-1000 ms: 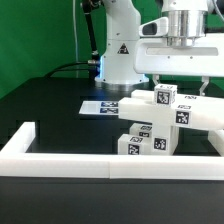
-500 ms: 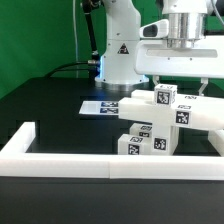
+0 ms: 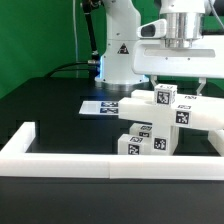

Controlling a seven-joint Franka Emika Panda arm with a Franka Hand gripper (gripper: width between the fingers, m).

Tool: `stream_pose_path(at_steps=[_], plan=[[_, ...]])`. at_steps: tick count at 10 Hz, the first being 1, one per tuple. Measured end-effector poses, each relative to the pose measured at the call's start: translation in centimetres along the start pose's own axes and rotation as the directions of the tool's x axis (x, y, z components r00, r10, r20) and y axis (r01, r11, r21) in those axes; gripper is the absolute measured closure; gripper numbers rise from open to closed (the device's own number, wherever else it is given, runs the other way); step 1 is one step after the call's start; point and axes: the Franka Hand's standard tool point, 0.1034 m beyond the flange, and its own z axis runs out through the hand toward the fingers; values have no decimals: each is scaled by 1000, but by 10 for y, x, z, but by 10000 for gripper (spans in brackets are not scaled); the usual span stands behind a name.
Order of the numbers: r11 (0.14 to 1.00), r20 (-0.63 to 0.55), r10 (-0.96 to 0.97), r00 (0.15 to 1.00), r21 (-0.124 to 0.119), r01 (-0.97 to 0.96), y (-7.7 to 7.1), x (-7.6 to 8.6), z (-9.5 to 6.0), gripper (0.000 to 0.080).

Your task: Assemble chair

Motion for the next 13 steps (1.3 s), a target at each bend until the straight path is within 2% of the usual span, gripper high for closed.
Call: stream_pose_path(at_steps=[1, 3, 9, 13], plan=[[999, -2, -38, 999, -9, 38, 10, -8, 3, 150], [995, 2, -102, 995, -15, 102, 19, -11, 4, 150], [988, -8, -152, 988, -12, 151, 22, -12, 2, 150], [986, 11, -165, 986, -19, 165, 19, -32, 6, 150]])
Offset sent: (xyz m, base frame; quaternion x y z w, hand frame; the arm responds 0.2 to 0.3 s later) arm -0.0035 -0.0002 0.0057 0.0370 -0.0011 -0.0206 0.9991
